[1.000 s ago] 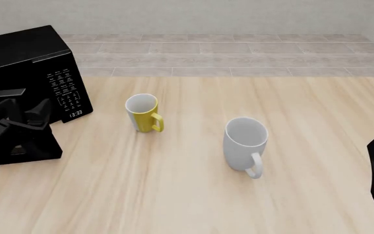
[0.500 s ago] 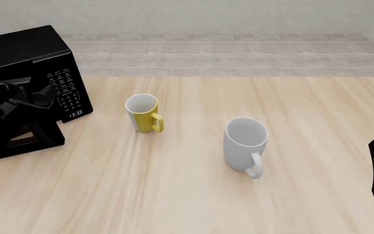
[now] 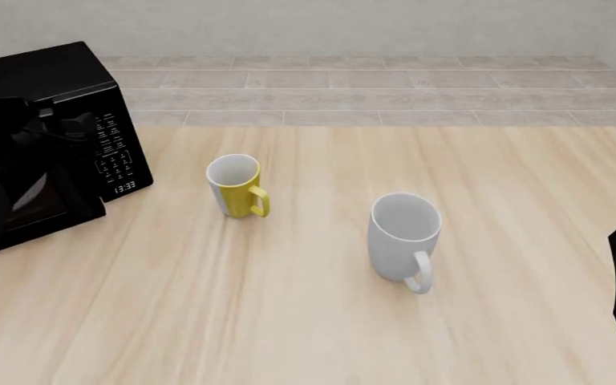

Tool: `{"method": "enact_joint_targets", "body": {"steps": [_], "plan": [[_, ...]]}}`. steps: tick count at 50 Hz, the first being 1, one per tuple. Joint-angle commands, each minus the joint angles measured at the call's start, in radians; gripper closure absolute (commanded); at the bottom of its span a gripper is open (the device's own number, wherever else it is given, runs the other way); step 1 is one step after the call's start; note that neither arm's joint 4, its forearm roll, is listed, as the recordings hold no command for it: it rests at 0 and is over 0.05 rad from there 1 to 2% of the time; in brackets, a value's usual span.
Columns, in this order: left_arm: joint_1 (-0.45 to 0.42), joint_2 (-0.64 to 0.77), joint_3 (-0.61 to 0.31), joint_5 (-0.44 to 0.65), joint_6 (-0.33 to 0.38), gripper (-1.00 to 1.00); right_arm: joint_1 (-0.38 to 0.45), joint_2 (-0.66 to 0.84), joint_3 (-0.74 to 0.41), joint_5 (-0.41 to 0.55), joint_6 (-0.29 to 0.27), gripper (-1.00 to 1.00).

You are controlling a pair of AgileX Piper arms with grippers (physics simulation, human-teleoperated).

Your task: Close the microwave.

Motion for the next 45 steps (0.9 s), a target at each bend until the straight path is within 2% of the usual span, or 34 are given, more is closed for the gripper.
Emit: {"method": "enact_joint_targets", "body": {"steps": [1,9,10,12,20,23,30,34,35,43,45], "plan": [[0.0,0.131,-0.15,0.075,-0.023,-1.0,-0.001,0.0,0.0,-0.006,-0.002,-1.0],[0.009,0.189,-0.199,0.081,-0.023,-1.0,0.002,0.0,0.0,-0.005,-0.007,-1.0],[0.034,0.175,-0.194,0.067,0.005,-1.0,0.0,0.0,-0.001,-0.008,-0.004,-1.0],[0.032,0.193,-0.221,0.093,-0.024,-1.0,0.001,0.0,-0.001,-0.008,-0.006,-1.0],[0.054,0.22,-0.243,0.084,0.003,-1.0,0.004,0.0,-0.001,-0.011,-0.006,-1.0],[0.053,0.231,-0.26,0.103,-0.021,-1.0,0.004,0.0,0.0,-0.007,-0.006,-1.0],[0.046,0.217,-0.265,0.122,-0.018,-1.0,0.003,0.0,-0.001,-0.005,-0.005,-1.0],[0.025,0.153,-0.209,0.092,0.011,-1.0,0.003,0.0,-0.001,-0.008,-0.006,-1.0],[0.01,0.132,-0.197,0.102,-0.015,-1.0,0.002,0.0,-0.001,-0.006,-0.005,-1.0],[-0.053,-0.058,-0.044,0.093,-0.043,-1.0,0.006,0.0,0.0,-0.004,-0.005,-1.0],[-0.043,-0.118,0.007,0.079,-0.033,-1.0,0.001,0.0,0.0,0.0,-0.003,-1.0]]}}
